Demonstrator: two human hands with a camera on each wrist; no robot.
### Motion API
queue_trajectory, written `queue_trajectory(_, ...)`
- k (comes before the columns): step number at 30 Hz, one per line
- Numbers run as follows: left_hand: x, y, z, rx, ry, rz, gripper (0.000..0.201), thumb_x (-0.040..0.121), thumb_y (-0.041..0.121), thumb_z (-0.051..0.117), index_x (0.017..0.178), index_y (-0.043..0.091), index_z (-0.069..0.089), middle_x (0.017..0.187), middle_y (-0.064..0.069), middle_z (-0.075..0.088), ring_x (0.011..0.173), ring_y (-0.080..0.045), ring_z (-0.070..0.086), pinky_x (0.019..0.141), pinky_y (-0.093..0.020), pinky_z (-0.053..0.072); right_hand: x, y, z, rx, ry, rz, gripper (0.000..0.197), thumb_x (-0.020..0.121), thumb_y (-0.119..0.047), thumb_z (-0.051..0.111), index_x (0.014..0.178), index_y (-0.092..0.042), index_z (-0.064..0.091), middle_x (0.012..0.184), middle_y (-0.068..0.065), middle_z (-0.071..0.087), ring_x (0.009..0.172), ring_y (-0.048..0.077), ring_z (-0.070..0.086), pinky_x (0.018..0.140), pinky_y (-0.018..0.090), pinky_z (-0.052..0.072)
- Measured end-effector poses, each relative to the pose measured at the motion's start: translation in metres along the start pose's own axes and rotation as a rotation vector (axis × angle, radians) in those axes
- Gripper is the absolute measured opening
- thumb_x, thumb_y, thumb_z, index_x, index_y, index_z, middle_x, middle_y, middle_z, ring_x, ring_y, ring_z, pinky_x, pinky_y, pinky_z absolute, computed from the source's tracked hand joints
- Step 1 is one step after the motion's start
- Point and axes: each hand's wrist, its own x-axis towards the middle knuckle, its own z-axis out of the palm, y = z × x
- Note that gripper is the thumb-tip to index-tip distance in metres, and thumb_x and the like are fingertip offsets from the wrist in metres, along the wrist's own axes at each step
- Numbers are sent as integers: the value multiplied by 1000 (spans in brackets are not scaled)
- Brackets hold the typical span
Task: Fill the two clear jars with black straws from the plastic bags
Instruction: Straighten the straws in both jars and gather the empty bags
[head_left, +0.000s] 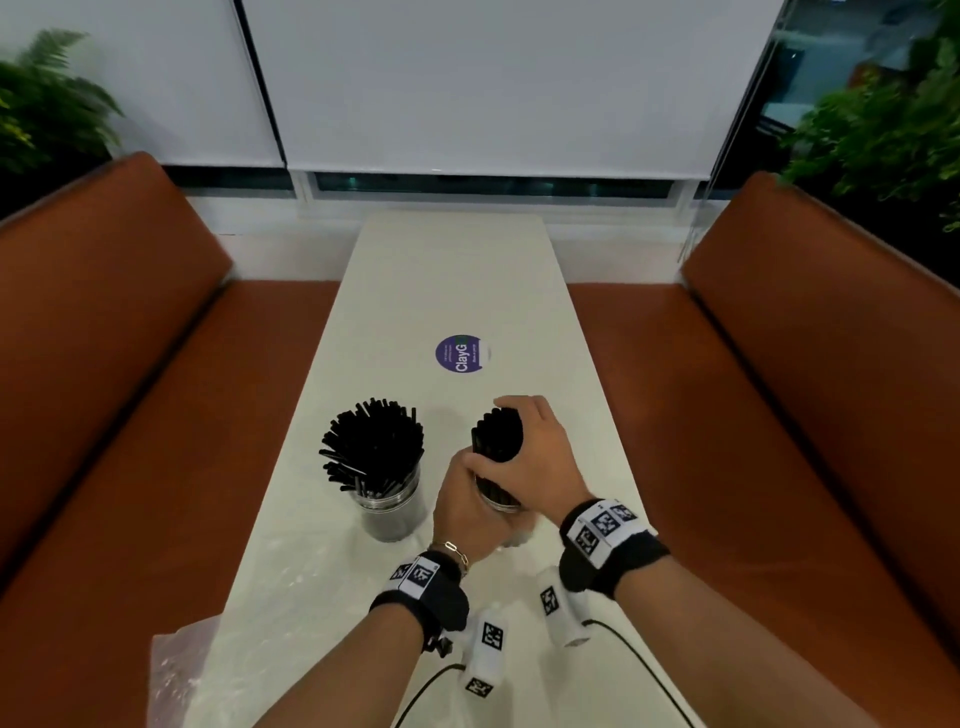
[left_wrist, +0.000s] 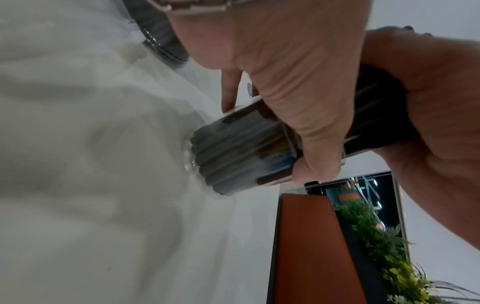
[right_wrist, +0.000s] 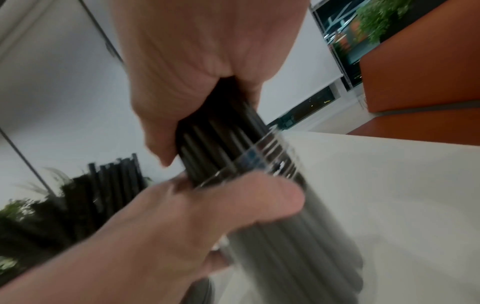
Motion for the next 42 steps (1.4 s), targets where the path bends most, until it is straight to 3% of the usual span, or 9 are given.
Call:
queue_trajectory(7,3,1,-4,-22,99,-93,84,53,37,95,121,40,45,100,0,75,67,-17,78,52,-40,66,32,8,-14,40,-210,-69,86,59,-49,100,134,-31,61,128,-10,65,116,8,62,102,23,49)
queue_trajectory(11,4,-2,-1,33,138,-77,98,46,50,96,129,46,45,125,14,62,106,-12,71,71,-38,69,37,14,-21,59,-278,-55,94,53,-44,104,136,-36,61,127,-13,65,115,5,60,98,17,46)
queue_trajectory(16,1,-5,0,-27,130,-69,104,43,50,100,130,53,44,132,14,59,117,-13,68,81,-43,67,37,9,-26,37,-326,-64,107,48,-48,105,142,-38,55,132,-12,60,120,7,57,105,26,48)
queue_trajectory(21,-32,-7,-17,8,73,-130,139,43,56,99,160,32,27,155,15,34,142,-6,39,118,-34,41,32,-7,-41,-78,-285,-111,129,44,-62,101,155,-41,39,158,-12,42,145,13,39,119,34,37)
queue_trajectory(25,-77,-23,-50,42,46,-133,117,52,41,99,152,31,39,149,14,42,135,-9,45,108,-26,40,14,-41,-44,-89,-218,-239,131,48,-66,97,159,-35,36,166,-12,34,152,9,29,122,27,26)
queue_trajectory(29,-87,-31,-104,42,270,-173,80,56,21,104,119,27,56,121,6,58,109,-11,60,84,-24,52,-5,-79,-13,-113,-353,-357,125,58,-62,95,162,-37,29,172,-12,25,157,10,21,125,30,23)
queue_trajectory(32,-70,-37,-135,-1,371,-183,90,52,25,106,124,26,51,121,1,57,110,-19,60,80,-23,50,0,-97,20,-173,-424,-369,129,61,-53,97,165,-35,22,175,-6,15,161,14,10,129,34,20)
queue_trajectory(37,-28,-47,-155,53,186,-128,138,44,37,106,157,31,28,152,19,39,135,-6,44,115,-32,42,29,-108,61,-342,-475,-304,150,51,-62,97,167,-32,7,177,10,1,164,29,-10,134,48,3)
queue_trajectory(42,5,-50,-160,43,5,-89,117,51,17,103,149,27,40,131,16,66,121,-14,66,95,-30,56,30,-111,86,-327,-446,-238,127,60,-81,81,164,-41,19,176,8,12,164,31,2,133,53,8)
